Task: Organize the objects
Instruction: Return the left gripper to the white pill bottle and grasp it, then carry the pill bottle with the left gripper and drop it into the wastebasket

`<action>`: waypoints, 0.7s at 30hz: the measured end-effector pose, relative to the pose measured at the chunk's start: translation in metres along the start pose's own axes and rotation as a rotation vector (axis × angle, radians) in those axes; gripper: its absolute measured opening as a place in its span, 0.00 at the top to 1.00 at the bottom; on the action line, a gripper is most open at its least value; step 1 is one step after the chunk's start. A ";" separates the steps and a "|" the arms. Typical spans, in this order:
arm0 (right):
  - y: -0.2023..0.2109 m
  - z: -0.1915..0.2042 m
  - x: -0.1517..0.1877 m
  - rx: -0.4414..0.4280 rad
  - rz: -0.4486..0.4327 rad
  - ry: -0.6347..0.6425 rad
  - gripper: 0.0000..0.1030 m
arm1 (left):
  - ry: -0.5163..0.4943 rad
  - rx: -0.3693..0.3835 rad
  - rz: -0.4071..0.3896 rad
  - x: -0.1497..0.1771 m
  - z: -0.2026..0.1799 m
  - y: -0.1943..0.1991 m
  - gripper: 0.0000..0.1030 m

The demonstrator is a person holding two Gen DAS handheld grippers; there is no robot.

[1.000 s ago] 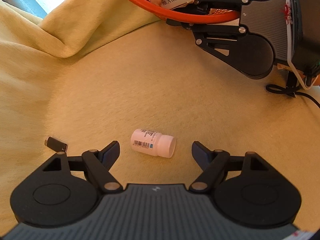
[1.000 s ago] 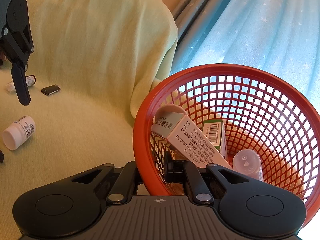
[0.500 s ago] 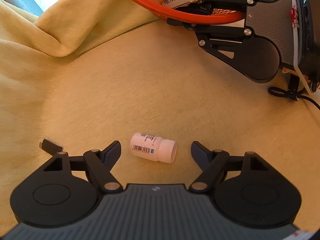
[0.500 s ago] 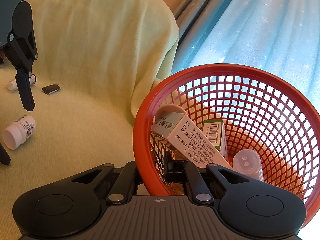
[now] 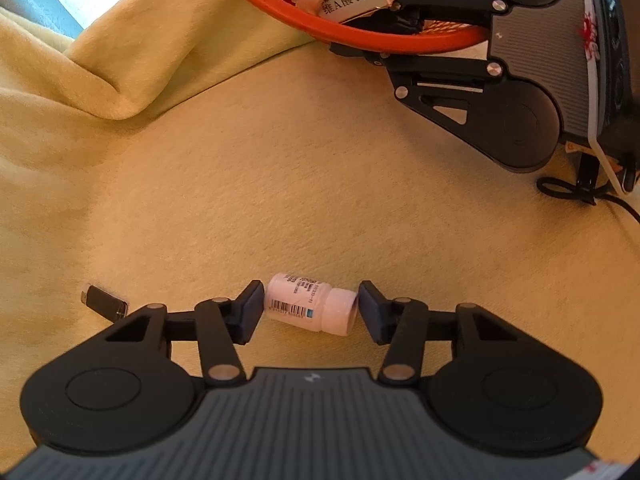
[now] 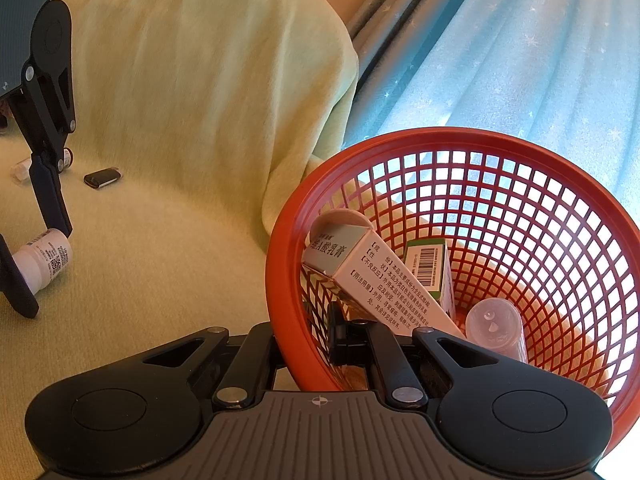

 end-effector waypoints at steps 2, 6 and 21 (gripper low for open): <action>0.000 0.000 0.000 0.000 0.000 0.001 0.97 | -0.013 -0.018 0.003 -0.001 -0.002 0.002 0.55; 0.000 0.000 0.000 0.000 0.000 0.001 0.97 | -0.042 -0.049 -0.001 -0.004 -0.002 0.015 0.55; 0.000 0.001 0.000 0.000 0.000 0.001 0.97 | -0.131 -0.130 -0.024 -0.036 -0.005 0.071 0.55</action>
Point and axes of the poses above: each gripper's, at about its wrist camera, not at the fingertips, and y roughly against the way its jaws point, z to its left, x to its underside, the point moved 5 cm from there along -y, roughly the way its jaws point, and after that the axes turned 9 degrees about -y, right-handed, at the moved point
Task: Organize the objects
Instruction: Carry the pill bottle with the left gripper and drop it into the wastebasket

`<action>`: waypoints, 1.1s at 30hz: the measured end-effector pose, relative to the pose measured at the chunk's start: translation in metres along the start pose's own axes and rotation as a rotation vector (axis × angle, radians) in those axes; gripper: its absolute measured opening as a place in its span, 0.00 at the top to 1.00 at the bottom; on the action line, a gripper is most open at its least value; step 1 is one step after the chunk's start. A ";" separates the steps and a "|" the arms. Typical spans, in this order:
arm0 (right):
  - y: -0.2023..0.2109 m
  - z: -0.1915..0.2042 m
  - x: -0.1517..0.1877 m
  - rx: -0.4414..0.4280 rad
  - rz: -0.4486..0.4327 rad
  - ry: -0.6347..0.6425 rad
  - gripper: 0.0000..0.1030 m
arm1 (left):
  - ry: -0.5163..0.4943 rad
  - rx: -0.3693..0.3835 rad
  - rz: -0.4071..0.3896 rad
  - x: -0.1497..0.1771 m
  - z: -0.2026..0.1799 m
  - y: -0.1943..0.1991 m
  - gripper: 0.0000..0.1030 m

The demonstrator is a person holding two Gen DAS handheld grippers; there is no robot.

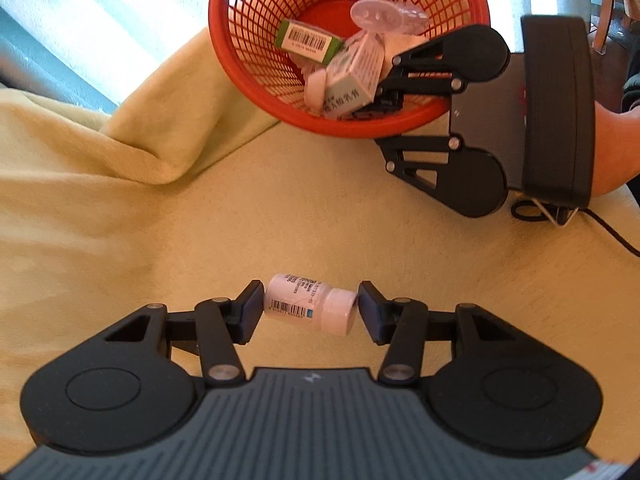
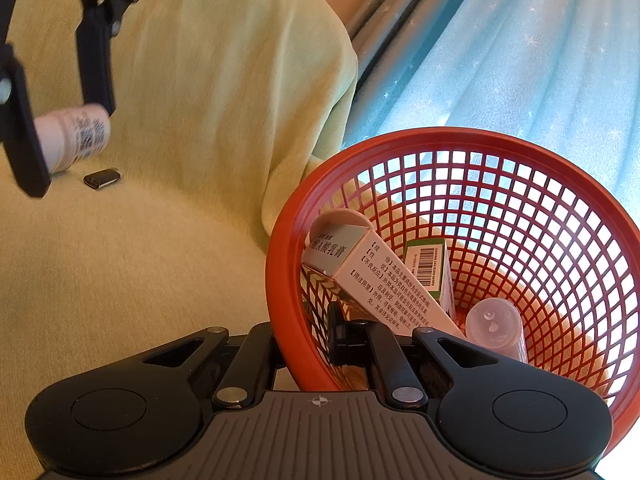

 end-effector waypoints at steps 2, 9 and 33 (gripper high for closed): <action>0.000 0.000 0.000 0.000 0.000 0.000 0.97 | -0.003 0.002 -0.011 -0.005 0.003 0.006 0.55; -0.001 0.000 0.000 0.000 -0.002 -0.005 0.97 | 0.066 0.011 -0.090 -0.024 0.022 0.026 0.55; -0.001 0.000 0.000 0.000 -0.002 -0.005 0.97 | 0.223 -0.014 -0.389 -0.077 0.045 0.060 0.55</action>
Point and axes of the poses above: each gripper's, at about its wrist camera, not at the fingertips, and y roughly against the way its jaws point, z to its left, x to its underside, the point moved 5 cm from there along -y, roughly the way its jaws point, and after that the axes turned 9 degrees about -y, right-handed, at the moved point
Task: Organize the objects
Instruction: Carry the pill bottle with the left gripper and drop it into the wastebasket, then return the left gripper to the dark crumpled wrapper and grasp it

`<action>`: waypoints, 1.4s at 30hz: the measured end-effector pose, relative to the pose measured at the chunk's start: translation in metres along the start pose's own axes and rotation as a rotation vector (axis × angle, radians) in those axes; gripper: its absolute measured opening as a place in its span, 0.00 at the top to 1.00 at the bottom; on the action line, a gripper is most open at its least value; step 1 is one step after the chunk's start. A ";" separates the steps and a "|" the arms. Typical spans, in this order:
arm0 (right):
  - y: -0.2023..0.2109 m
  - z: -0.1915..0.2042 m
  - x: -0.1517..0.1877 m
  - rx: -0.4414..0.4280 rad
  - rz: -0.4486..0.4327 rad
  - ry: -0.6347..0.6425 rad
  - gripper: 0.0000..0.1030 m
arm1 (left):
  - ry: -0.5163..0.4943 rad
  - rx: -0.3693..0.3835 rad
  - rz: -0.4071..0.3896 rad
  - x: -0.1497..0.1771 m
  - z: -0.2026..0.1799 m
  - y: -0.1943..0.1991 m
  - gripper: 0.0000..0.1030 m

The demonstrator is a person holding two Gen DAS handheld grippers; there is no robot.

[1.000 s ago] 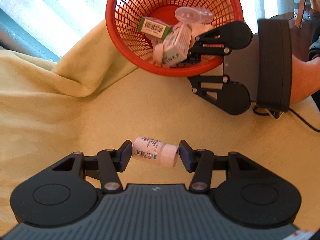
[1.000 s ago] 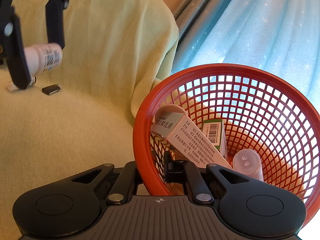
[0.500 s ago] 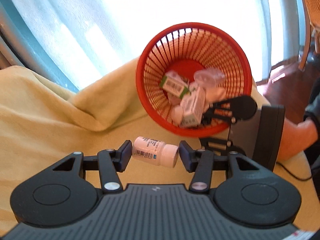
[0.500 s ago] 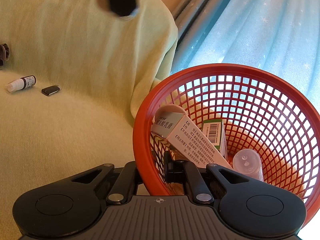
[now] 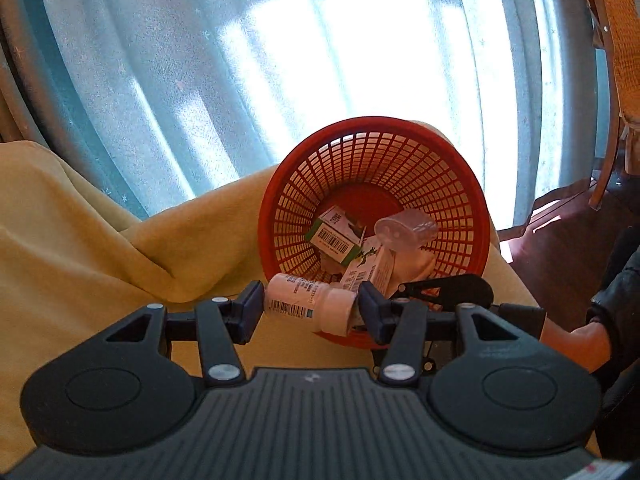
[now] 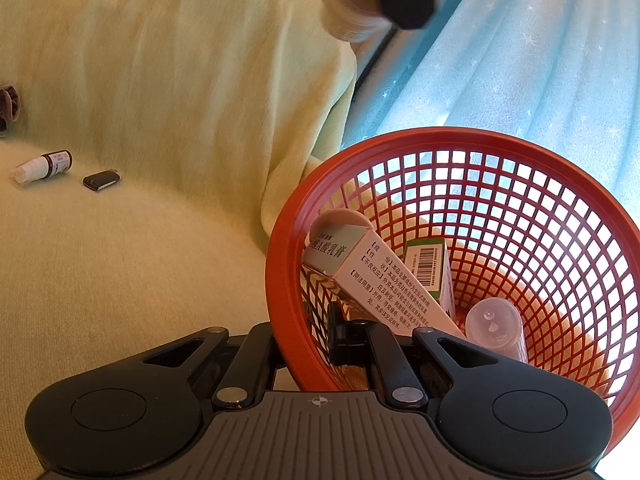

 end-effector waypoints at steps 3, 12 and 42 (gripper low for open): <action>0.000 0.000 0.000 -0.001 0.000 0.000 0.97 | 0.005 0.017 -0.029 -0.010 -0.005 -0.007 0.55; -0.001 0.000 0.000 -0.001 0.000 -0.002 0.97 | -0.011 0.048 -0.086 -0.047 -0.023 -0.052 0.55; -0.002 0.004 -0.001 -0.001 -0.001 -0.007 0.97 | 0.157 -0.200 0.111 0.064 0.034 0.010 0.39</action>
Point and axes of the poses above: each gripper's, at about its wrist camera, not at the fingertips, and y roughly against the way its jaws point, z to its left, x to its underside, the point moved 5 cm from there along -y, roughly the way its jaws point, and after that the axes turned 9 degrees about -y, right-handed, at the moved point
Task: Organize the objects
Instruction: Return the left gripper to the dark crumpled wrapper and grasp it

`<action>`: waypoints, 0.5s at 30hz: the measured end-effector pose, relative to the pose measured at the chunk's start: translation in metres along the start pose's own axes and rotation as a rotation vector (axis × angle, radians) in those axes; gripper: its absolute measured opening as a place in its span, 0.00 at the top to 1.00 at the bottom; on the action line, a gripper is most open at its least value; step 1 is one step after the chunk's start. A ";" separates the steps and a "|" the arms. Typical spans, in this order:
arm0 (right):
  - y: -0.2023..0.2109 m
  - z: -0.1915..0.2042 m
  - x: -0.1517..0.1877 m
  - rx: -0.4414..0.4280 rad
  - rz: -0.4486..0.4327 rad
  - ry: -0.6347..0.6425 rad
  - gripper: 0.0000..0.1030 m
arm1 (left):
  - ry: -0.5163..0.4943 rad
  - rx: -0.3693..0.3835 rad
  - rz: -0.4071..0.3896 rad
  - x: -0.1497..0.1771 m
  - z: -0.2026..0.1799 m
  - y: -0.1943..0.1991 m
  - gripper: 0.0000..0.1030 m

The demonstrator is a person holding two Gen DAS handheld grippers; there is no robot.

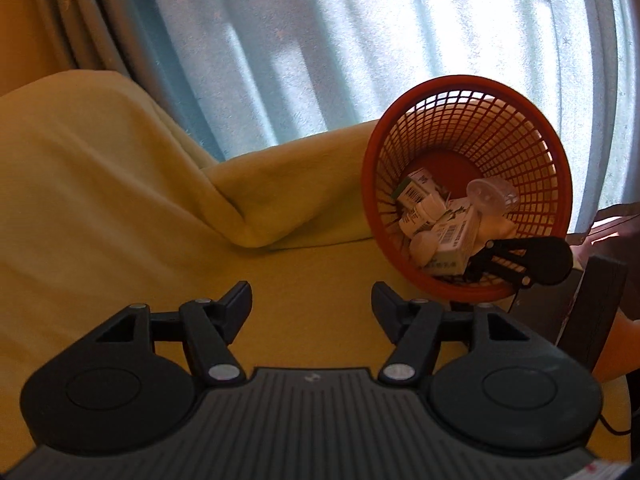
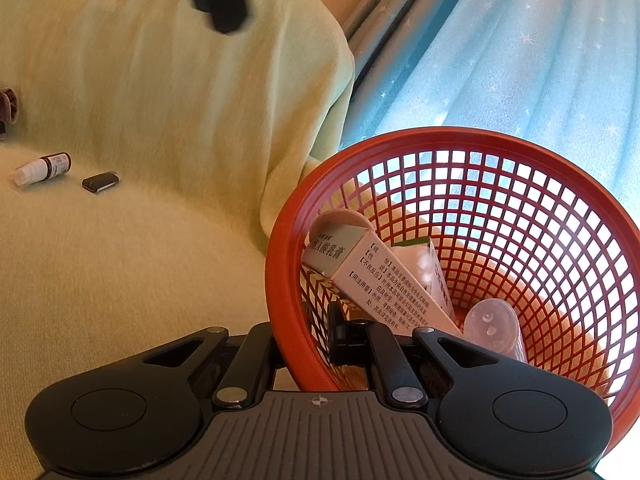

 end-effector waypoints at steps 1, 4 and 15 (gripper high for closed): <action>0.000 0.000 0.000 0.000 0.000 0.001 0.97 | 0.013 -0.010 0.011 0.007 0.006 0.002 0.39; 0.000 0.000 0.000 0.000 0.000 0.001 0.97 | 0.048 -0.046 0.052 0.030 0.022 0.009 0.39; 0.000 0.001 0.001 0.001 0.001 0.005 0.97 | 0.183 -0.170 0.207 0.102 0.064 0.023 0.38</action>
Point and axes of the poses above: each gripper's, at about its wrist camera, not at the fingertips, and y roughly against the way its jaws point, z to its left, x to its underside, the point moved 5 cm from there along -y, roughly the way its jaws point, and after that the axes turned 9 degrees about -y, right-handed, at the moved point
